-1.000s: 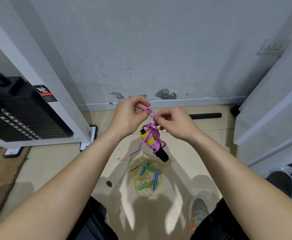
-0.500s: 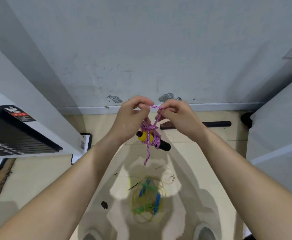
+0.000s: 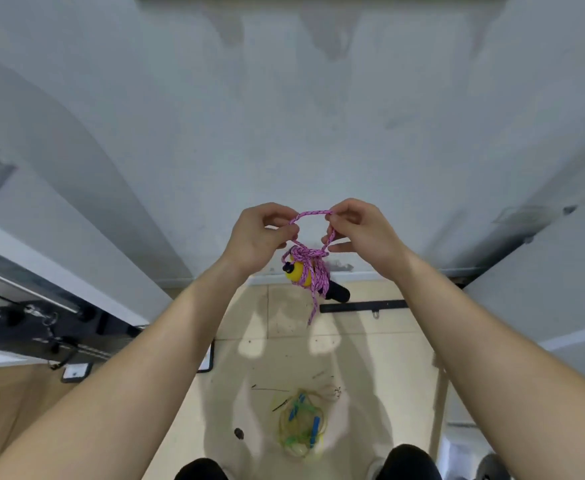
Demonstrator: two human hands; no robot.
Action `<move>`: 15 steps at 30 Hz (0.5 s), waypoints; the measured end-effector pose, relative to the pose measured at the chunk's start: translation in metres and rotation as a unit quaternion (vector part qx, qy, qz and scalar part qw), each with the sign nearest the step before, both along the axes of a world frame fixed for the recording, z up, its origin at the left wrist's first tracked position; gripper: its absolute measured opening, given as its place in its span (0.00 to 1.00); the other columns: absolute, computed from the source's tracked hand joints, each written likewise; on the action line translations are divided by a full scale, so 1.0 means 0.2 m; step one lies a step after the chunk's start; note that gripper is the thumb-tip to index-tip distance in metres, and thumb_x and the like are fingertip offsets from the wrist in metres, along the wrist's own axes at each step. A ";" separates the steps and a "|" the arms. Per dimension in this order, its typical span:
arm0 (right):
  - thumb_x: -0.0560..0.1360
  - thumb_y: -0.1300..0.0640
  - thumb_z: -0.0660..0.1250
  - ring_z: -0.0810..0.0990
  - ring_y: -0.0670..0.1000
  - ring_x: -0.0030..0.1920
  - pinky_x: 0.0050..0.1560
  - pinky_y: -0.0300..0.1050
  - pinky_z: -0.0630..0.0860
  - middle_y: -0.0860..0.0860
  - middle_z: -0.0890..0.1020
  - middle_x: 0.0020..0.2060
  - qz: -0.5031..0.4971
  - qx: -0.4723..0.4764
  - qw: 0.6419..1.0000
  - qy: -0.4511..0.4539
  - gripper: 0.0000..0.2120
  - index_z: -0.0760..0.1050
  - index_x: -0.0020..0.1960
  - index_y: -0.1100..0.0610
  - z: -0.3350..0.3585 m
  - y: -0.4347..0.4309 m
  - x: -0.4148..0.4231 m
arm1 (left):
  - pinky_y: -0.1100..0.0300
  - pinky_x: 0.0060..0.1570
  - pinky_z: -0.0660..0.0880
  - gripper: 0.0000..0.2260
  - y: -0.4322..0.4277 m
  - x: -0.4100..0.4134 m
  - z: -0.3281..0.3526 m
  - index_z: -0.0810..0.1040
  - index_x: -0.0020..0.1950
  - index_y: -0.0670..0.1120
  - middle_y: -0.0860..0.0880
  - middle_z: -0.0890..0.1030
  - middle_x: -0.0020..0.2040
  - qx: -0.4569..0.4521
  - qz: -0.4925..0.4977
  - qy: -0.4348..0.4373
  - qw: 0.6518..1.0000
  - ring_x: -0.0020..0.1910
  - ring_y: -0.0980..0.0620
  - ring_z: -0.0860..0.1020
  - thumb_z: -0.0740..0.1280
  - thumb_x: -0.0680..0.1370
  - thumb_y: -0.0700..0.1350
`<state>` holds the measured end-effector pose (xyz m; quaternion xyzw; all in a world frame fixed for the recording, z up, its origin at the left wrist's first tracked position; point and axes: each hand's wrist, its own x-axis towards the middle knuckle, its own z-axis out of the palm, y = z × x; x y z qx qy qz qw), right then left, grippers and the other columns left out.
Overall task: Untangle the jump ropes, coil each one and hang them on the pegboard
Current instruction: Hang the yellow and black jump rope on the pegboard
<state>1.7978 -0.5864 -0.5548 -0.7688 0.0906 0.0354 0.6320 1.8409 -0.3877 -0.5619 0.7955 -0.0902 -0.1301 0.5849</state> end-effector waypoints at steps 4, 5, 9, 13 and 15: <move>0.82 0.61 0.64 0.83 0.51 0.38 0.41 0.50 0.81 0.56 0.80 0.39 -0.005 0.003 1.000 -0.002 0.03 0.75 0.50 0.60 0.55 0.02 -0.02 | 0.55 0.44 0.80 0.06 0.01 -0.04 0.55 0.82 0.52 0.44 0.42 0.85 0.45 -0.021 0.000 0.003 1.000 0.42 0.49 0.85 0.72 0.76 0.37; 0.82 0.61 0.64 0.83 0.52 0.38 0.40 0.50 0.81 0.56 0.80 0.39 -0.009 0.007 1.000 -0.003 0.03 0.75 0.50 0.59 0.67 0.03 -0.03 | 0.55 0.43 0.80 0.06 0.01 -0.05 0.68 0.81 0.52 0.43 0.41 0.84 0.45 -0.025 -0.003 0.006 1.000 0.42 0.49 0.85 0.72 0.76 0.37; 0.81 0.60 0.66 0.83 0.51 0.38 0.41 0.50 0.81 0.55 0.82 0.40 -0.021 0.011 1.000 -0.017 0.03 0.76 0.51 0.59 1.14 0.03 -0.06 | 0.57 0.43 0.79 0.07 0.01 -0.06 1.16 0.80 0.54 0.43 0.42 0.85 0.45 -0.032 -0.021 0.006 0.999 0.43 0.48 0.84 0.72 0.77 0.39; 0.81 0.59 0.66 0.83 0.51 0.37 0.39 0.49 0.80 0.54 0.83 0.39 -0.022 0.007 0.999 -0.036 0.02 0.76 0.50 0.58 1.51 0.03 -0.06 | 0.57 0.42 0.78 0.05 0.00 -0.06 1.53 0.80 0.51 0.46 0.42 0.85 0.43 -0.034 -0.017 -0.021 0.999 0.41 0.49 0.84 0.72 0.77 0.39; 0.81 0.59 0.66 0.83 0.51 0.37 0.38 0.48 0.80 0.54 0.82 0.38 -0.020 0.007 0.999 -0.047 0.02 0.75 0.49 0.58 1.64 0.02 -0.04 | 0.57 0.41 0.78 0.05 -0.01 -0.03 1.66 0.80 0.51 0.46 0.43 0.85 0.43 -0.040 -0.017 -0.032 0.999 0.41 0.49 0.84 0.72 0.76 0.39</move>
